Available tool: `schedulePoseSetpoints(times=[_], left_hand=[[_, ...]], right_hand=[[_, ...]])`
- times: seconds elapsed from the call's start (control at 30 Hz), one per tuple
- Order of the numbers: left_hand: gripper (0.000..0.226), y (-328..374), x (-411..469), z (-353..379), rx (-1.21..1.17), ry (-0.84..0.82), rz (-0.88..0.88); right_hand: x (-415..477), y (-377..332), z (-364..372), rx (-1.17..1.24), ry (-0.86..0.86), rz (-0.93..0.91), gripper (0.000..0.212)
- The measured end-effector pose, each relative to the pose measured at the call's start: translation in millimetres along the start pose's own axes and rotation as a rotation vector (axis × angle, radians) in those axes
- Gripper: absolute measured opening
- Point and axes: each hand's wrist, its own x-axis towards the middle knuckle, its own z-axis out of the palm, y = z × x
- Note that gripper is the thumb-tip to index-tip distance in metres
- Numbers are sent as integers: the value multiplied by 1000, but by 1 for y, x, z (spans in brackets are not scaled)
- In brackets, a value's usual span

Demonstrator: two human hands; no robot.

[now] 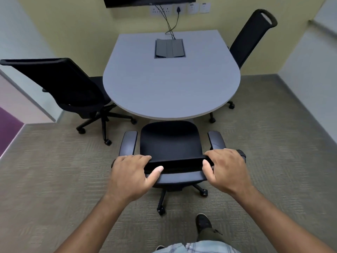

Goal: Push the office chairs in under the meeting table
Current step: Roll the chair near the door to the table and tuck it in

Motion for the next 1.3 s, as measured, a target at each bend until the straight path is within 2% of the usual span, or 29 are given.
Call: schedulePoseSetpoints(times=[0.2,0.5,0.77,0.97,1.3], left_hand=[[75,26,1,2,-8,1,-49],[77,71,10,9,28,-29,-145],[74,104,19,15,15,85,-204],[72,99,37,13,27,118,-206],[72,55,52,10,46,122,-200]], right_hand=[[13,23,-7,54,91,-41,40],[42,74,-9,46,4,-84,35],[64,101,-17,107,-18,-152,34],[77,108,-15,150,-8,-190,33],[91,76,-7,156,-2,-184,34]])
